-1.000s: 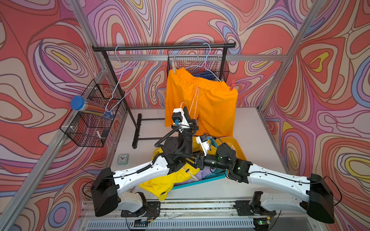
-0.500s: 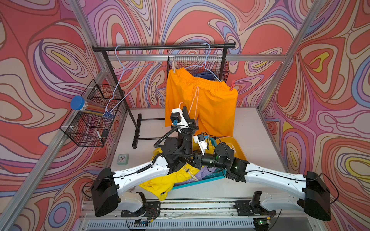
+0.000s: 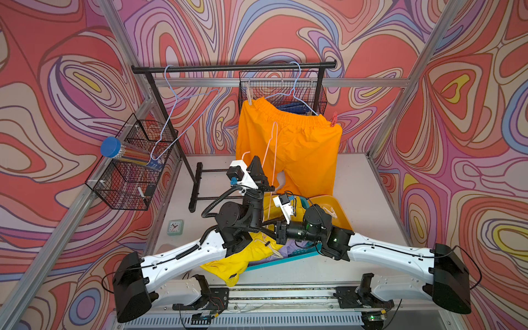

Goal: Remove the clothespins securing shorts to the hanger
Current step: Remove the shorts from the hanger, then adjust the shorts in the basket.

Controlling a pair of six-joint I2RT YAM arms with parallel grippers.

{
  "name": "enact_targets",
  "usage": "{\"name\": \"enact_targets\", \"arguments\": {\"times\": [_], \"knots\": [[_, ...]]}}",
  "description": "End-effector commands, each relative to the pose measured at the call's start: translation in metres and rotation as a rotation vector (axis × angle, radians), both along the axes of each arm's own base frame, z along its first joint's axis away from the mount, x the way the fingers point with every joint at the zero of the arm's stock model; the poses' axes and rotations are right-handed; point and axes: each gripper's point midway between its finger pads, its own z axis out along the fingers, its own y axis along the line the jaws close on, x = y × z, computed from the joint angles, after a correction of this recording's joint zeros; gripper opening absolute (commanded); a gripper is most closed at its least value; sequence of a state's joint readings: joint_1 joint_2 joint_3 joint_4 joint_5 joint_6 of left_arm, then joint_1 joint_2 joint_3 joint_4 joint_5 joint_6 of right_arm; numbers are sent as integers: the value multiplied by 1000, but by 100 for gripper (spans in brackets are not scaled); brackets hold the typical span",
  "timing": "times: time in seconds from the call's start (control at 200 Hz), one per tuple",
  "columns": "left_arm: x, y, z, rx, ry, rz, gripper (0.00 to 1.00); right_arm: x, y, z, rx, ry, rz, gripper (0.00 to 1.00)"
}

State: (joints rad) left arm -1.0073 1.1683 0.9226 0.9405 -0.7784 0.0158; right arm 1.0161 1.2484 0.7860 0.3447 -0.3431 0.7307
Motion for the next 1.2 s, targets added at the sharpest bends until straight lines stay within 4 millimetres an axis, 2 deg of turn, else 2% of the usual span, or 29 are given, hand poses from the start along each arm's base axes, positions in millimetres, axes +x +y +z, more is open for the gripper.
{"name": "enact_targets", "arguments": {"times": [0.0, 0.11, 0.17, 0.326, 0.746, 0.866, 0.962, 1.197], "knots": [[-10, 1, 2, 4, 16, -89, 16, 5, -5, 25, 50, -35, -34, 0], [-19, 4, -1, 41, 55, -145, 25, 6, -5, 28, 46, -36, -36, 0], [-23, 6, -5, 62, 89, -171, 34, 6, -5, 31, 44, -43, -40, 0], [-35, 24, -21, 104, 182, -195, 48, 8, -10, 37, 32, -60, -61, 0], [-67, 110, -72, 94, 393, -75, 75, 7, -29, 52, 7, -109, -108, 0], [-71, 134, -97, 157, 526, 36, 89, 3, -33, 56, 12, -116, -103, 0], [-74, 146, -119, 204, 632, 97, 99, -2, -38, 61, 22, -122, -94, 0], [-98, 176, -173, 221, 894, 175, 100, -10, -55, 69, 29, -152, -110, 0]]}}
